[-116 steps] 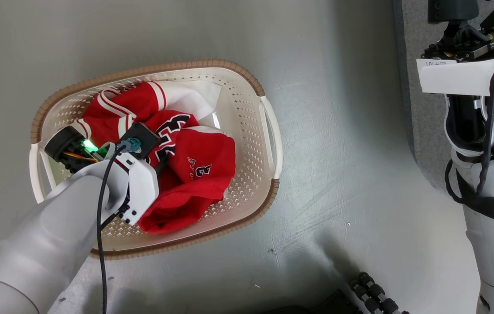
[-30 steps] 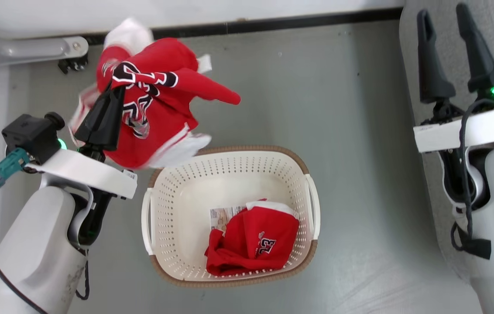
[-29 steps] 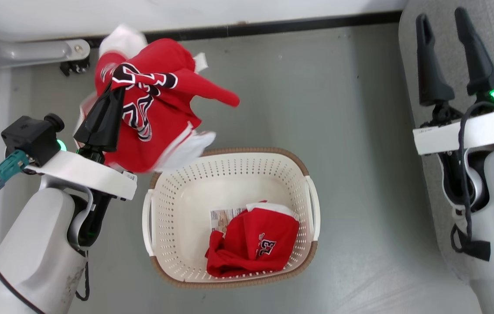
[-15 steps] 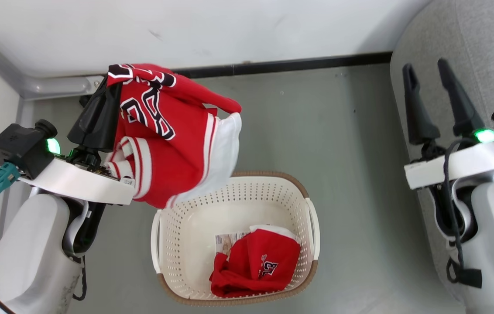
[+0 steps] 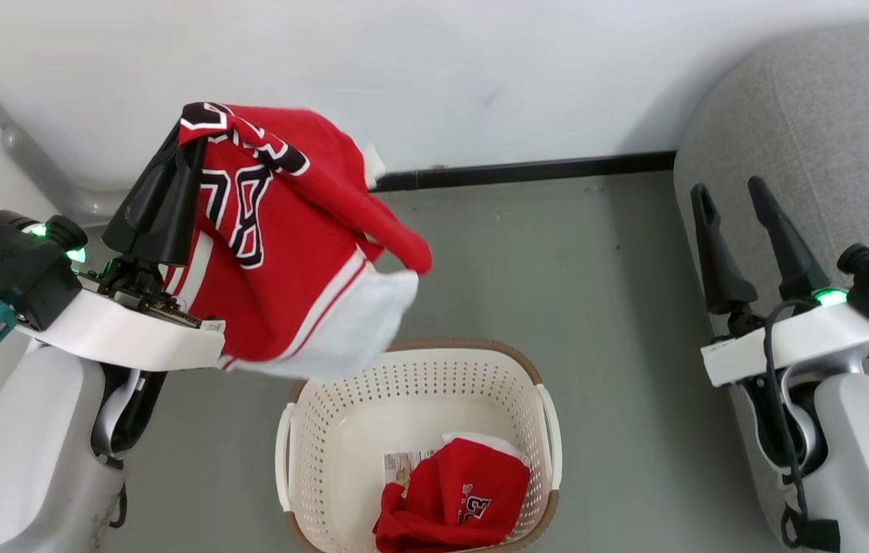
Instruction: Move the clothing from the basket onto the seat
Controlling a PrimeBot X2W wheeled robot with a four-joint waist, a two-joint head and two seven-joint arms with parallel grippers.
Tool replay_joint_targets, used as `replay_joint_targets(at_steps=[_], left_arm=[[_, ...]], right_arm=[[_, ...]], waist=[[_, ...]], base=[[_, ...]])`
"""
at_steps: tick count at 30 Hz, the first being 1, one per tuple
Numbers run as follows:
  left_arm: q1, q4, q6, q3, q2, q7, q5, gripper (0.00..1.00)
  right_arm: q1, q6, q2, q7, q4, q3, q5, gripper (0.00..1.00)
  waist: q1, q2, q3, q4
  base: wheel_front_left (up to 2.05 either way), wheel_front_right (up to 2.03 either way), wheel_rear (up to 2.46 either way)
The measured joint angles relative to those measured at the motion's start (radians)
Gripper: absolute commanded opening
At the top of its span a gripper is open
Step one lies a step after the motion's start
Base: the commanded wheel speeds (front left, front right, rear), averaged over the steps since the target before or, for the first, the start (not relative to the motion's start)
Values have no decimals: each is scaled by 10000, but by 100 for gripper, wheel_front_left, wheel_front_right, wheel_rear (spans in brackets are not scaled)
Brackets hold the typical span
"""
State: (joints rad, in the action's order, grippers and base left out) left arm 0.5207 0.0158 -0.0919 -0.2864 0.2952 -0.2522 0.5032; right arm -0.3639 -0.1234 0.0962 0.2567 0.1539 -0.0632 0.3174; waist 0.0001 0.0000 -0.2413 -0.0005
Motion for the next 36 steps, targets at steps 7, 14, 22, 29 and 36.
replay_joint_targets(at_steps=[7, 14, 22, 29, 36], left_arm=[[-1, -320, -2, -15, 201, -2, -203, 0], [-1, -780, -4, -69, 370, 0, -408, 0], [-1, -1162, -88, -564, 502, 324, -500, 0], [-4, -1417, -163, -1131, 502, 759, -500, 0], [-2, -1607, -178, -1534, 500, 1066, -583, 0]], right_arm=[[429, 0, 4, 0, 105, -125, 36, 100], [759, 0, -4, 0, 105, -236, 98, 100], [975, 0, -21, 0, -6, -637, 201, 100], [972, 0, -2, 0, -550, -1536, 443, 100], [952, 0, 274, 0, -1141, -2452, 748, 100]], waist=[[0, 0, 402, -13], [0, 0, 731, -84], [0, 0, 950, -266], [0, 0, 1000, -479], [-1, 0, 976, -670]], base=[[0, 0, 0], [0, 0, 0], [0, 0, 0], [0, 0, 0], [0, 0, 0]])
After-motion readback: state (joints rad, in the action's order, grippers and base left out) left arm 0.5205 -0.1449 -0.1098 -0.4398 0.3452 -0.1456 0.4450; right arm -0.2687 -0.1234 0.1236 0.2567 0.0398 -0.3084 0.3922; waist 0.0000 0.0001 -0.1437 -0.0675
